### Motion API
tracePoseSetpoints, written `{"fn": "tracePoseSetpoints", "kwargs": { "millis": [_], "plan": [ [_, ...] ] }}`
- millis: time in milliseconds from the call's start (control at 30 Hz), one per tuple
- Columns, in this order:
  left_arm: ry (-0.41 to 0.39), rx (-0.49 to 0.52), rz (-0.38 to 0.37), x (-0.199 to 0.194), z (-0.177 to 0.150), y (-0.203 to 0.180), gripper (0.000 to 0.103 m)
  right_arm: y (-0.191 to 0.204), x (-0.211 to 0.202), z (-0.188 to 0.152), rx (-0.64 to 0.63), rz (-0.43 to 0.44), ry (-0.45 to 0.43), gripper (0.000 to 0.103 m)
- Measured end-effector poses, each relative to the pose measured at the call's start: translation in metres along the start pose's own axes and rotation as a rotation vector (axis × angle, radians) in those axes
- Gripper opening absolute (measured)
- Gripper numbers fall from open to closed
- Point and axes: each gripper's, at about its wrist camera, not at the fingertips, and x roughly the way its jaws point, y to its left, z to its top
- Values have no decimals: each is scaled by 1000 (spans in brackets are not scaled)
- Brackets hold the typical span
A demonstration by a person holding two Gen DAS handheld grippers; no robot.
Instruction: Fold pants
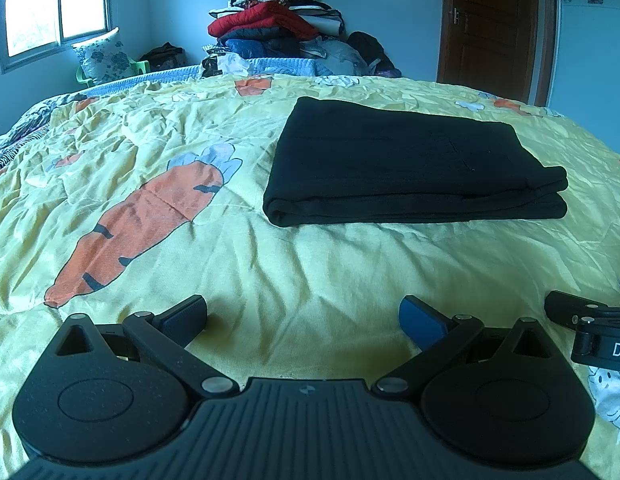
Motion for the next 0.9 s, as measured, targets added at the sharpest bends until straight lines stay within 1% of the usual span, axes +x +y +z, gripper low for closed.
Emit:
{"fn": "tracePoseSetpoints", "kwargs": {
  "millis": [233, 467, 600, 733, 900],
  "plan": [
    [-24, 15, 47, -3, 1, -1, 103, 0, 0, 0, 0, 0, 0, 103],
    [-27, 56, 67, -2, 2, -8, 103, 0, 0, 0, 0, 0, 0, 103],
    [-13, 28, 44, 0, 2, -2, 103, 0, 0, 0, 0, 0, 0, 103],
    [13, -55, 3, 4, 1, 10, 103, 0, 0, 0, 0, 0, 0, 103],
    [13, -49, 10, 3, 1, 8, 103, 0, 0, 0, 0, 0, 0, 103]
  ]
}}
